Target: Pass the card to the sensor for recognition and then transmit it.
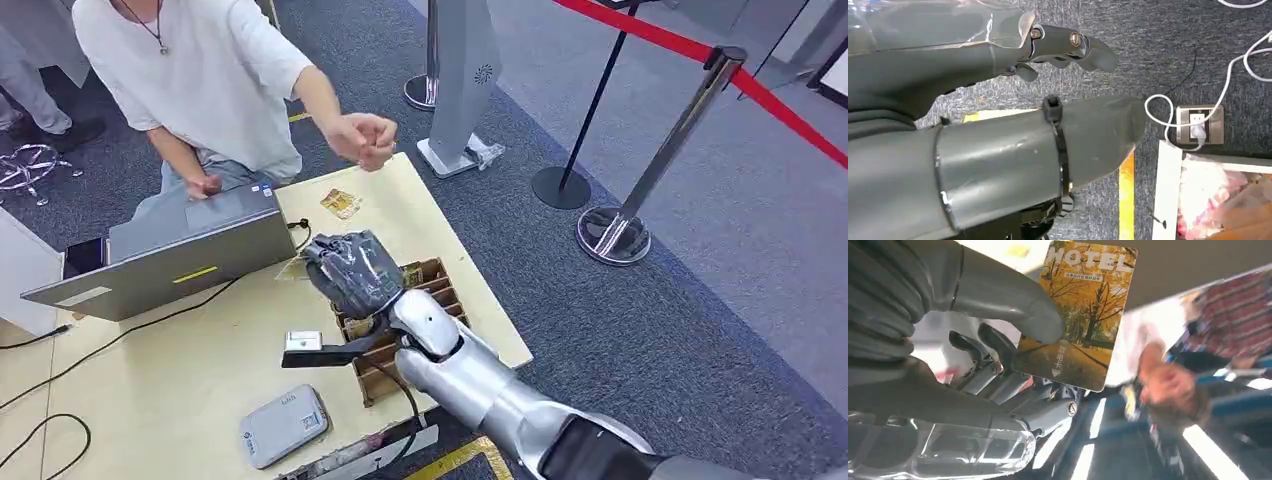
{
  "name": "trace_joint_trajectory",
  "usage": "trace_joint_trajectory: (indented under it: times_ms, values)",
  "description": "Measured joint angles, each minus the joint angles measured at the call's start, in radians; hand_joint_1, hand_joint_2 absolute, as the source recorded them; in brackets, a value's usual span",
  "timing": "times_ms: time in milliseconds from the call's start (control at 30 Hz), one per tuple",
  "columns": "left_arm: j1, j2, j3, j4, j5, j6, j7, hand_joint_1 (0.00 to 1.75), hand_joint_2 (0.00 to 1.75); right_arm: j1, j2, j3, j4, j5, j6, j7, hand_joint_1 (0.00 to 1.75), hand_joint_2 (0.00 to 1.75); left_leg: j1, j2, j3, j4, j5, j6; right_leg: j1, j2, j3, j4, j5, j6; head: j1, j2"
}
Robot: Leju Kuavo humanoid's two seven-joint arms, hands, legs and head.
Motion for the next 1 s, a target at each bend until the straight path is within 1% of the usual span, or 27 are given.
trace_joint_trajectory:
  times_ms: [33,200,333,500,600,733,1000]
  values:
    - [0.0,0.0,0.0,0.0,0.002,0.0,0.0,0.0,0.0,0.003,0.0,0.006,-0.01,-0.038,0.031,-0.017,1.75,1.75,0.0,0.0,0.0,0.0,0.0,0.0,0.0,0.0,0.0,0.0,0.0,0.0,0.0,0.0]
    - [0.001,0.002,0.0,0.0,0.01,-0.001,-0.005,0.0,0.0,0.013,0.0,0.054,-0.071,-0.292,0.257,-0.102,1.75,1.75,0.0,0.0,0.0,0.0,0.0,0.0,0.0,0.0,0.0,0.0,0.0,0.0,0.0,0.0]
    - [0.001,0.005,0.0,0.0,0.016,-0.002,-0.011,0.0,0.0,0.014,0.0,0.092,-0.096,-0.465,0.415,-0.132,1.75,1.75,0.0,0.0,0.0,0.0,0.0,0.0,0.0,0.0,0.0,0.0,0.0,0.0,0.0,0.0]
    - [0.002,0.008,0.0,0.0,0.026,0.001,-0.013,0.0,0.0,0.008,0.0,0.139,-0.092,-0.595,0.553,-0.158,1.75,1.75,0.0,0.0,-0.001,0.0,0.0,0.0,0.0,0.0,0.0,0.0,0.0,0.0,0.0,0.0]
    - [0.004,0.009,0.001,0.0,0.033,0.005,-0.016,0.0,0.0,-0.01,0.0,0.167,-0.073,-0.633,0.598,-0.167,1.75,1.75,0.0,0.0,0.0,0.0,0.0,0.0,0.0,0.0,0.0,0.0,0.0,0.0,0.0,0.0]
    - [0.009,0.01,0.001,0.0,0.038,0.007,-0.022,0.0,0.0,-0.042,0.0,0.201,-0.026,-0.656,0.63,-0.166,1.75,1.75,0.0,0.0,0.0,0.0,0.0,0.0,0.0,0.0,0.0,0.0,0.0,0.0,0.0,0.0]
    - [0.015,0.01,0.001,0.0,0.044,0.009,-0.022,0.0,0.0,-0.086,0.018,0.254,0.098,-0.674,0.623,-0.168,1.75,1.75,0.0,0.0,0.0,0.0,0.0,0.0,0.0,0.0,0.0,0.0,0.0,0.0,0.0,0.0]
